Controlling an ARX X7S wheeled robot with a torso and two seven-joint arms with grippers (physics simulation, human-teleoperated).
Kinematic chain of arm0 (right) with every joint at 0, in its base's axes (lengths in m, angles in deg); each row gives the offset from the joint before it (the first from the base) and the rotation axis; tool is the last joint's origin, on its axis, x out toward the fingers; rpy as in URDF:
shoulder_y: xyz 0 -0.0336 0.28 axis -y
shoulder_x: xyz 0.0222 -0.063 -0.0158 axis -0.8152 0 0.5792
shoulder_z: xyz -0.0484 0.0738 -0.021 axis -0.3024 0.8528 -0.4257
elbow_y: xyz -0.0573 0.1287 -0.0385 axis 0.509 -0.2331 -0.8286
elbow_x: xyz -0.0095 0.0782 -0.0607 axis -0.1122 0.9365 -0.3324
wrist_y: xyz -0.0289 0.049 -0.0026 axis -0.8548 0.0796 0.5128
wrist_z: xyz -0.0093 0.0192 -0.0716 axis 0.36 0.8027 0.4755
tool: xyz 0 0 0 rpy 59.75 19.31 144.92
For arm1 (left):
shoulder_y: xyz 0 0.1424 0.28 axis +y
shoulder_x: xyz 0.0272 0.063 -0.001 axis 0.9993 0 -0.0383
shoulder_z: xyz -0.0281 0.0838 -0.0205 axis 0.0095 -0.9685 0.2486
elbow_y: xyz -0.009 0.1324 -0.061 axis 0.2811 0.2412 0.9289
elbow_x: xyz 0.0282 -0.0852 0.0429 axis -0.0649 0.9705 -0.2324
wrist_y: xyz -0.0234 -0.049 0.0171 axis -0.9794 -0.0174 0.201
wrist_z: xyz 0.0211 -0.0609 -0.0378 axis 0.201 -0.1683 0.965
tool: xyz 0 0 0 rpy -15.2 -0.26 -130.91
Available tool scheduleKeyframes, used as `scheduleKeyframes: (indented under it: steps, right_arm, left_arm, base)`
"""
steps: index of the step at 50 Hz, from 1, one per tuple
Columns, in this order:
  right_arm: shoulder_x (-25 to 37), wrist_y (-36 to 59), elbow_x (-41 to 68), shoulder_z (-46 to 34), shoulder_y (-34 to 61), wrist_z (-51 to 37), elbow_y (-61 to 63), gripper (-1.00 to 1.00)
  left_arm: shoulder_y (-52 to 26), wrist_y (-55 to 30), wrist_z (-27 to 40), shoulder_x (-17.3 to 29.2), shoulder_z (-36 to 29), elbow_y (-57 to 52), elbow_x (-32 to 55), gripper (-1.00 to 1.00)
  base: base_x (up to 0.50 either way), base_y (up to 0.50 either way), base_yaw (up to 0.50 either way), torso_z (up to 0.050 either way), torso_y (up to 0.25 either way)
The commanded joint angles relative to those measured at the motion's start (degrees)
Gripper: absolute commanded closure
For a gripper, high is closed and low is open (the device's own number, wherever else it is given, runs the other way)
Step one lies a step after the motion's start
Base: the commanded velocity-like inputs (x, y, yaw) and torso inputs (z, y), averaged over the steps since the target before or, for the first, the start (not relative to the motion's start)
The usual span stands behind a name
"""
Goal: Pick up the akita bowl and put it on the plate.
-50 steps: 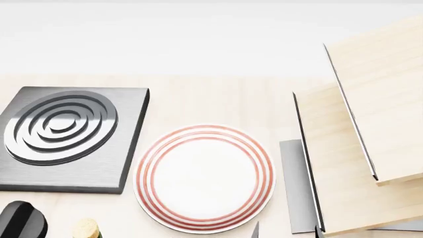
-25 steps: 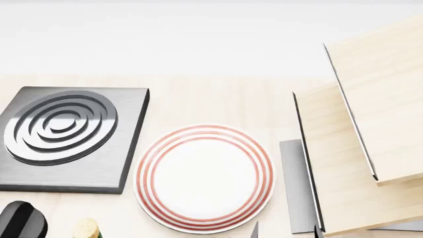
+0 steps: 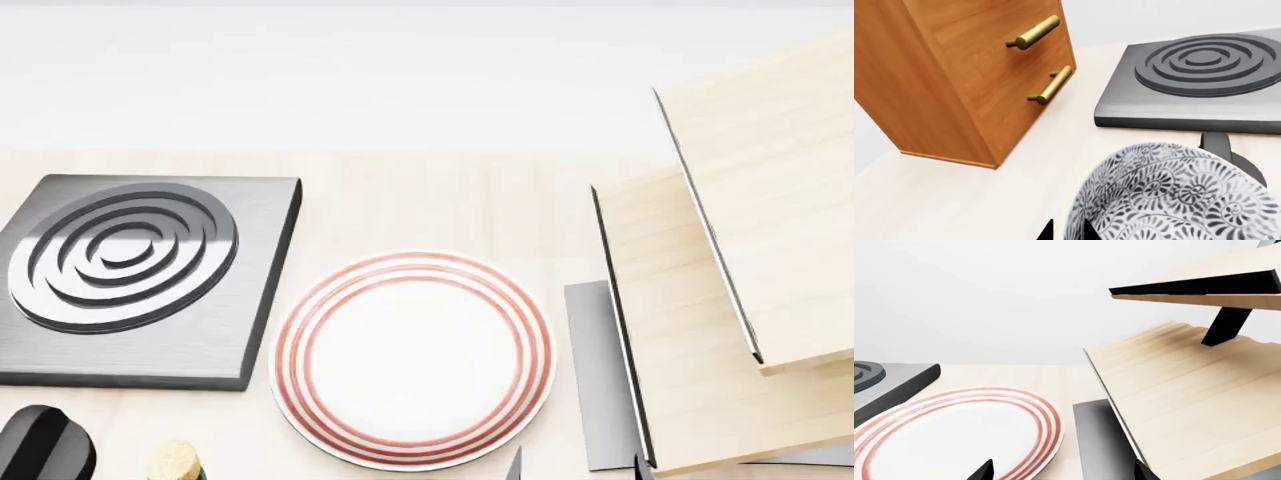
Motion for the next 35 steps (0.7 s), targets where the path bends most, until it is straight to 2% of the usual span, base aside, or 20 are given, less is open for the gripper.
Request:
scheduleKeyframes:
  steps: [1, 35]
  right_arm:
    - [0.0, -0.1, 0.1, -0.2, 0.2, -0.1, -0.4, -1.00]
    - [0.1, 0.0, 0.2, -0.8, 0.6, -0.4, -0.6, -1.00]
  left_arm:
    - [0.4, -0.2, 0.0, 0.1, 1.3, -1.7, 0.1, 1.00]
    - [-0.7, 3.9, -1.6, -2.0, 7.8, -5.3, 5.1, 1.00]
  base:
    - [0.00, 0.00, 0.00, 0.000, 0.000]
    - [0.00, 0.00, 0.00, 0.000, 0.000]
